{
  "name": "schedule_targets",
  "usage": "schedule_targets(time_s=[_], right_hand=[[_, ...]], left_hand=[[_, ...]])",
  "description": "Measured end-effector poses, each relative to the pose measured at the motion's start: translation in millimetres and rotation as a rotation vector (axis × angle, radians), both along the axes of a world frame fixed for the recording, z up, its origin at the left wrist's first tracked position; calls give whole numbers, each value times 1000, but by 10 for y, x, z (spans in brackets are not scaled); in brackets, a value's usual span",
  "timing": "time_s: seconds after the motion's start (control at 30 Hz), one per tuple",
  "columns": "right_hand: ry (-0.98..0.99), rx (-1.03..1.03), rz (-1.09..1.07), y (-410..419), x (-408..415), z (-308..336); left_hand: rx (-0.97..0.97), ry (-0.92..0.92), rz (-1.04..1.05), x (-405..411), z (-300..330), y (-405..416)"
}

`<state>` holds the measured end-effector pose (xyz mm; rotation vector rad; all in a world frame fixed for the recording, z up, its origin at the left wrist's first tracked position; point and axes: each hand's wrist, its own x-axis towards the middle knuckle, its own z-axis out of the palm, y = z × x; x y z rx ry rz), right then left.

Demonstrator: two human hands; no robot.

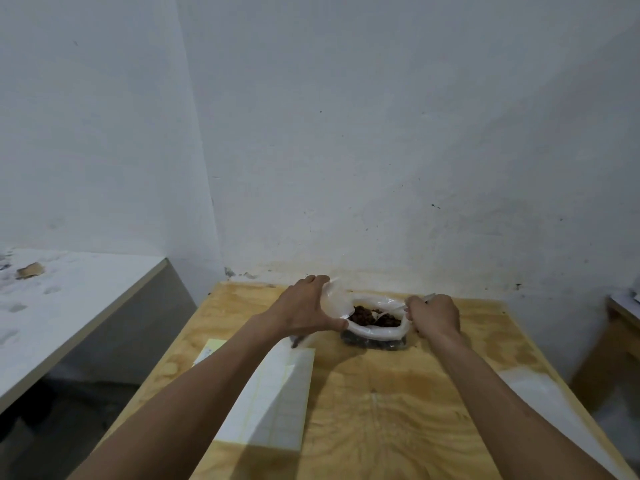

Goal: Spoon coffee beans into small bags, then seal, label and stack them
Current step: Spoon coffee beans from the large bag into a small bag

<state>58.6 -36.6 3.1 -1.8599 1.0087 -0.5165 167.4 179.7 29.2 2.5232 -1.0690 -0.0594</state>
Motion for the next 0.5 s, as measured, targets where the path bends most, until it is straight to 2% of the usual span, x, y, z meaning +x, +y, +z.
schedule_targets(time_s=[0.27, 0.5], right_hand=[[-91, 118, -37, -162, -126, 232], [-160, 106, 39, 22, -3, 484]], left_hand=[[-73, 120, 31, 86, 42, 64], [-70, 110, 43, 134, -3, 72]])
